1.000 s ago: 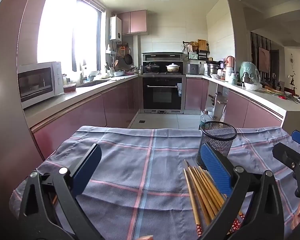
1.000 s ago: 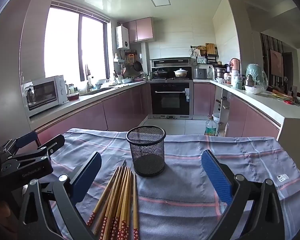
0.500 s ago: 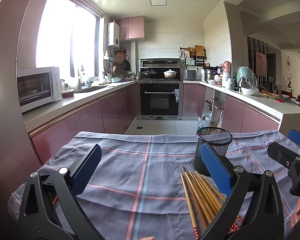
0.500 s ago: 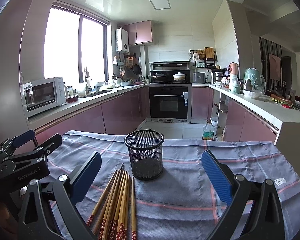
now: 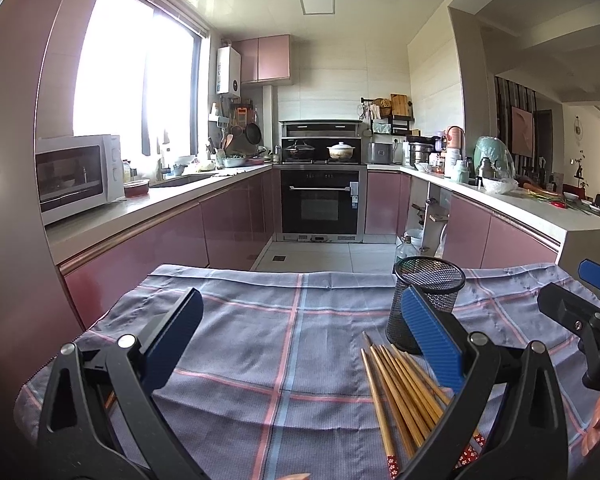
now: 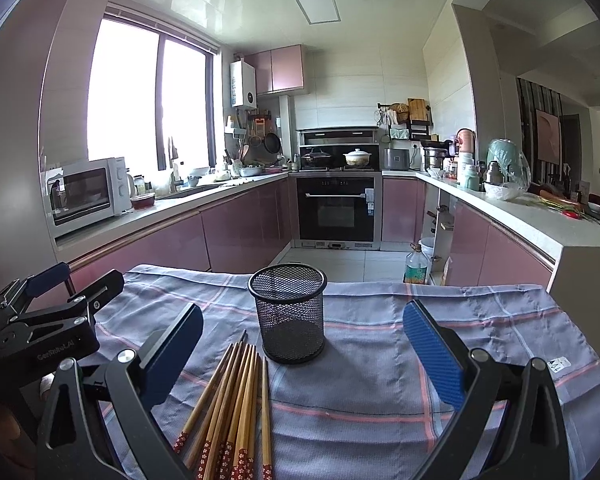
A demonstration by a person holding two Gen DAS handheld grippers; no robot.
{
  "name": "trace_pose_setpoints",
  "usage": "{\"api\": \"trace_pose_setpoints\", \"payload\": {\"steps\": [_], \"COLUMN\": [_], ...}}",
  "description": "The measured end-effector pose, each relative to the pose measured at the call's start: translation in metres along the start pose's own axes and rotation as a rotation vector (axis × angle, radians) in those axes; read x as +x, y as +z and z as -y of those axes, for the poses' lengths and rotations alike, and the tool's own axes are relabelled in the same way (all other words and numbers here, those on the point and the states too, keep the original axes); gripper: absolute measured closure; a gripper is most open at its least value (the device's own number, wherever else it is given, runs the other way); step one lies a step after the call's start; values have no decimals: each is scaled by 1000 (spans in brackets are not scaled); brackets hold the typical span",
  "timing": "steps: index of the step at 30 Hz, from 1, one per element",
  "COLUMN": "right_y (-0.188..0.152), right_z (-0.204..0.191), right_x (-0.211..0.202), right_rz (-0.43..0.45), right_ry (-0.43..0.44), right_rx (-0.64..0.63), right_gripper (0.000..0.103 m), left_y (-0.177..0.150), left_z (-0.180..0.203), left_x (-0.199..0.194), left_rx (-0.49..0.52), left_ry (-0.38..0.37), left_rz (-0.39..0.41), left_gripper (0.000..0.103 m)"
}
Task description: Organize utensils
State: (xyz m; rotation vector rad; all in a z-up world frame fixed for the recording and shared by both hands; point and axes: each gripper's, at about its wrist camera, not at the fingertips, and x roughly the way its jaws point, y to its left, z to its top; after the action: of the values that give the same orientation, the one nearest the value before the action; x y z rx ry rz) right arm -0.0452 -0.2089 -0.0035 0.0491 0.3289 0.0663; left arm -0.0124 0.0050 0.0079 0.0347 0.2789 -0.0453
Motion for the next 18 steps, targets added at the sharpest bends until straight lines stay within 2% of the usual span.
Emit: {"api": "trace_pose_setpoints", "payload": {"steps": [18], "right_y": [-1], "right_z": [3], "right_x": [1], "right_rz": [0], "right_ry": [3], "right_rx": [13], "right_gripper": [6], "left_y": [-1], "left_z": [1], "left_x": [-2], "left_rx": [4], "left_ry": [-1], "left_rz": [18], "left_gripper": [5]}}
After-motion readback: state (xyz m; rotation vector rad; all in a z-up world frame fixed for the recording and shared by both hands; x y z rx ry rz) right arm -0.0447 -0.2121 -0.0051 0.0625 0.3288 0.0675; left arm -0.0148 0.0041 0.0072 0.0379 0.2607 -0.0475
